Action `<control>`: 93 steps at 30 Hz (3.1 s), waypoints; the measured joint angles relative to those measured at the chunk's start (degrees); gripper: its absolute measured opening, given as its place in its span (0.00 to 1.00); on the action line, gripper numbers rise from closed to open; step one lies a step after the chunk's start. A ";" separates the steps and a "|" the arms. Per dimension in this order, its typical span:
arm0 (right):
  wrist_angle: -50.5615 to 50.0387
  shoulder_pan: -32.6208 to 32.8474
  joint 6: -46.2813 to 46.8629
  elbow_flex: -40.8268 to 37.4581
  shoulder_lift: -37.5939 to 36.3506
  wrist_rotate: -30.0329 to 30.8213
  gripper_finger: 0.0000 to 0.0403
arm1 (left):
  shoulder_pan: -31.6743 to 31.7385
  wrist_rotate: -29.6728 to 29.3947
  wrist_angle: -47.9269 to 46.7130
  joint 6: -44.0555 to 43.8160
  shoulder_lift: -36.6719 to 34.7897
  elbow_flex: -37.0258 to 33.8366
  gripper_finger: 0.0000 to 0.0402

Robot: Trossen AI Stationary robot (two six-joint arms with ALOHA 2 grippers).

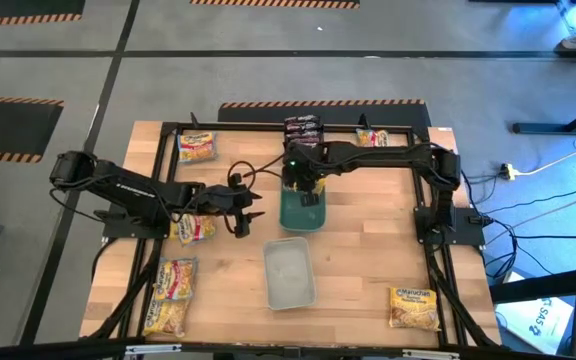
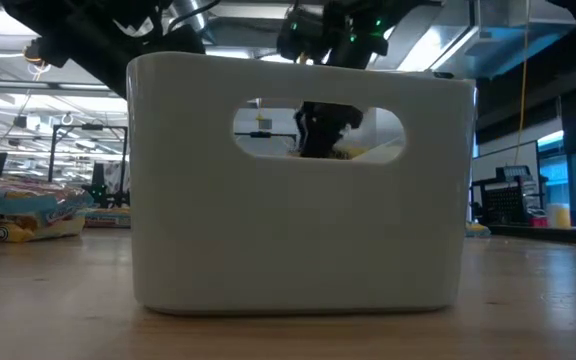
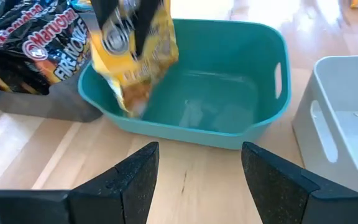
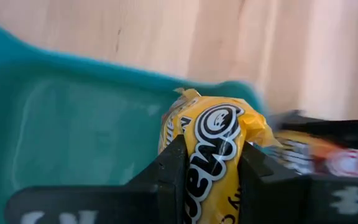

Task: Sort Maruchan noodles
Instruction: Put the yellow noodle pack into the green bin

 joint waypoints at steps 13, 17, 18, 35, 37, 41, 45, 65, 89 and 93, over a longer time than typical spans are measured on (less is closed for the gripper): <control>-0.26 0.07 -0.45 -0.15 3.05 8.14 0.50 | -0.01 5.63 0.68 -1.23 0.02 0.00 0.56; 0.23 0.00 -0.55 -0.09 1.47 8.76 0.54 | -0.01 5.62 1.25 -1.44 0.02 0.00 0.56; 0.33 0.00 -0.69 -0.09 1.41 8.70 0.55 | -0.01 5.48 1.25 -1.44 0.02 0.00 0.56; -2.49 3.09 1.68 0.00 -8.25 7.57 0.55 | -0.44 5.51 1.72 -1.85 0.02 0.00 0.56; -4.59 5.03 3.54 0.00 -10.31 7.49 0.55 | -1.02 5.57 1.97 -2.52 0.02 0.00 0.56; -7.95 9.99 9.22 -0.64 -14.66 7.33 0.55 | -3.41 5.38 2.71 -3.20 0.03 0.00 0.56; -8.66 15.97 14.20 -5.13 -18.83 5.98 0.55 | -6.63 3.60 4.75 -5.85 0.41 0.00 0.56; -3.73 48.49 67.61 -26.60 -28.75 5.99 0.55 | -17.15 -2.65 15.76 -13.38 10.14 0.26 0.56; 7.30 72.84 127.02 -45.69 -28.70 -8.93 0.55 | -17.13 -3.96 17.17 -13.49 10.34 0.26 0.56; 11.46 69.29 125.67 -47.70 -28.90 -6.03 0.55 | -17.13 -4.17 17.62 -13.31 10.34 0.26 0.56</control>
